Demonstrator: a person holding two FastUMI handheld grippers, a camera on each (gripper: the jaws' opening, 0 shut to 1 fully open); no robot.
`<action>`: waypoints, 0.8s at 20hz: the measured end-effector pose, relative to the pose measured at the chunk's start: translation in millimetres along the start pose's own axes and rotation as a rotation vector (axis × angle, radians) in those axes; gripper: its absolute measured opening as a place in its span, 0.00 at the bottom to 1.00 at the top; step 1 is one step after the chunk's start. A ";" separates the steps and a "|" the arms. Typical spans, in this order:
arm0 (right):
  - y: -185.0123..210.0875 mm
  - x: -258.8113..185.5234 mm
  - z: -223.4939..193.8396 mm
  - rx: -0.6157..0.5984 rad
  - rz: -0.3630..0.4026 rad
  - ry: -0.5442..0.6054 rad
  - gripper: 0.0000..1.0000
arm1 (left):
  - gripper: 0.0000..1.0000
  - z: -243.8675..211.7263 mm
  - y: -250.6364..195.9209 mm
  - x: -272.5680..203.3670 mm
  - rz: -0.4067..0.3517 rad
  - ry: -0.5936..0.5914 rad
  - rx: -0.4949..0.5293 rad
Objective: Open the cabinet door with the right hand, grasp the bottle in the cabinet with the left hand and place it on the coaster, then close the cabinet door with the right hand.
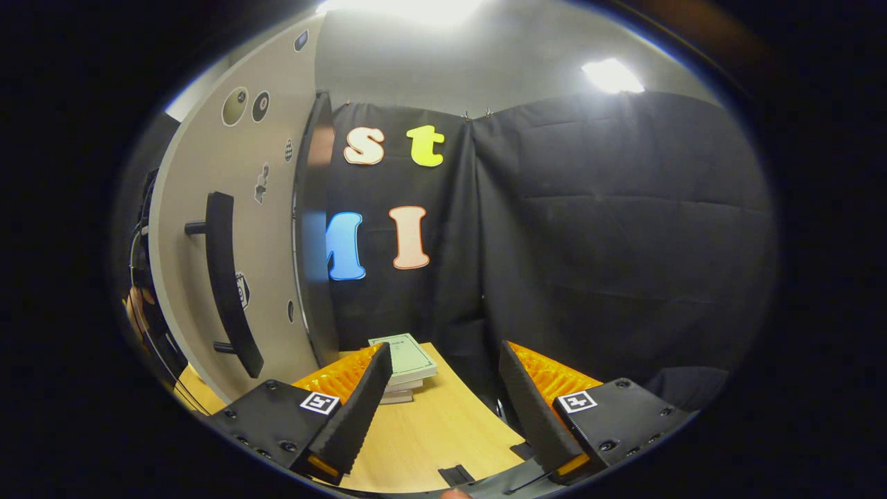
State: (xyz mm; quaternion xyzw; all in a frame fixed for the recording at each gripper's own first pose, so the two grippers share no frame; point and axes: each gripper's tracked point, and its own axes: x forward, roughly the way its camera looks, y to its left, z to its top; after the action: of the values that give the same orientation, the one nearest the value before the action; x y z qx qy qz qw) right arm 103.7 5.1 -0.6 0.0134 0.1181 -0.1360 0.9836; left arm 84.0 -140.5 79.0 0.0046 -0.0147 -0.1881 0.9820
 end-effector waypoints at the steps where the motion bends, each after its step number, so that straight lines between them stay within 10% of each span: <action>1: -1.6 -0.4 0.9 -0.001 -0.015 -0.003 0.98 | 0.86 -1.4 2.5 8.0 0.003 0.000 -0.002; 16: -6.6 12.3 1.6 -0.017 -0.154 0.012 0.98 | 0.88 -41.5 27.2 106.7 0.015 0.064 -0.056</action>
State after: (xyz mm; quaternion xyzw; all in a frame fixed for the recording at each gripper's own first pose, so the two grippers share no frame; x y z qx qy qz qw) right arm 113.8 -4.6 -1.9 -0.0031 0.1256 -0.2104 0.9695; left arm 194.4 -154.5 40.8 -0.0170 0.0218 -0.1807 0.9832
